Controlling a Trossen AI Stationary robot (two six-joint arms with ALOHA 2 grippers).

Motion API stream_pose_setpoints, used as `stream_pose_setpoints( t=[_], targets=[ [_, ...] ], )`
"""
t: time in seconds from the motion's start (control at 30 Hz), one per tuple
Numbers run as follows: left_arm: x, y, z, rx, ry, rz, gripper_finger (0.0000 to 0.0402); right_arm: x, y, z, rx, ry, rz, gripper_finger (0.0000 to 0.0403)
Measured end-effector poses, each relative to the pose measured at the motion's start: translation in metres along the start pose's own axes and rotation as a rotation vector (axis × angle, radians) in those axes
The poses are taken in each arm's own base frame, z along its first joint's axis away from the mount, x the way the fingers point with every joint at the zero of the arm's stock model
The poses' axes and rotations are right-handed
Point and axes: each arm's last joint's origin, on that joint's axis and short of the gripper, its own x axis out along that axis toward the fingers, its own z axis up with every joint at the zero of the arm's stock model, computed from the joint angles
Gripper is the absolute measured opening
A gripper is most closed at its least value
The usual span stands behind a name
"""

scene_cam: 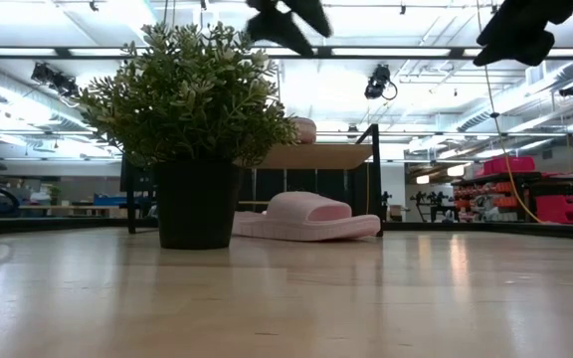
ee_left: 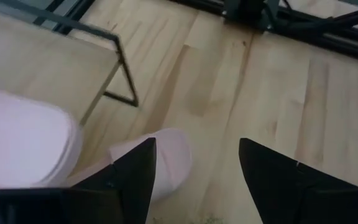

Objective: Pick and place slides into the shelf
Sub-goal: Put the pink slide on the shelf

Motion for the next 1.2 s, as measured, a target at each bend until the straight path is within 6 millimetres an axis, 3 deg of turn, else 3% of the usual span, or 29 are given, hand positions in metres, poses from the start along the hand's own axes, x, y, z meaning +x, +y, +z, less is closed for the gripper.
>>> stream_pose_setpoints(
  t=[0.3,0.73,1.2],
  targets=[
    [-0.023,0.024,-0.013,0.009,0.007,0.034,0.0220,0.015,0.011,0.006,0.146,-0.035,0.002,0.0197],
    [-0.042,0.052,-0.008,0.180,0.022,0.023,0.0218,0.081,0.042,0.000,0.518,-0.047,-0.169,0.0197],
    [-0.042,0.081,-0.002,0.215,0.036,-0.029,0.0206,0.144,0.075,-0.038,1.056,-0.102,-0.275,0.0197]
  ],
)
